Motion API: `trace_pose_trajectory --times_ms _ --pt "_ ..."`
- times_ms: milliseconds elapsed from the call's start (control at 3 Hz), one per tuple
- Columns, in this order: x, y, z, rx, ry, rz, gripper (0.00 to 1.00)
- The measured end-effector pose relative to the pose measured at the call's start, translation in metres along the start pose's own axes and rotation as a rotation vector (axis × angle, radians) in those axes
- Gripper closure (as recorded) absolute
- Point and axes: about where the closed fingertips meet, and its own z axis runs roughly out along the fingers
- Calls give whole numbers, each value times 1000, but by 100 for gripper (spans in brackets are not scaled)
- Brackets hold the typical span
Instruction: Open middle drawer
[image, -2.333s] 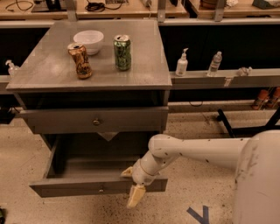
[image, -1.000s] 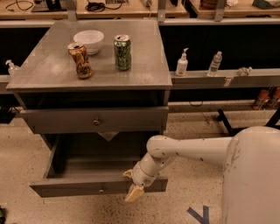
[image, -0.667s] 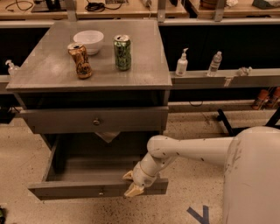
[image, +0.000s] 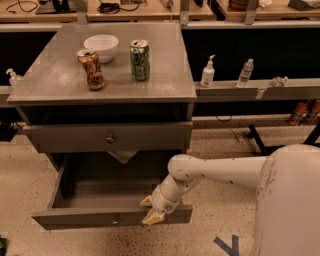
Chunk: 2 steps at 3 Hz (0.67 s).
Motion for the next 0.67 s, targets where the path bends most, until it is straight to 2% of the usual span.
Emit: trace_pose_trajectory --times_ms 667 --pt "0 0 0 0 0 0 31"
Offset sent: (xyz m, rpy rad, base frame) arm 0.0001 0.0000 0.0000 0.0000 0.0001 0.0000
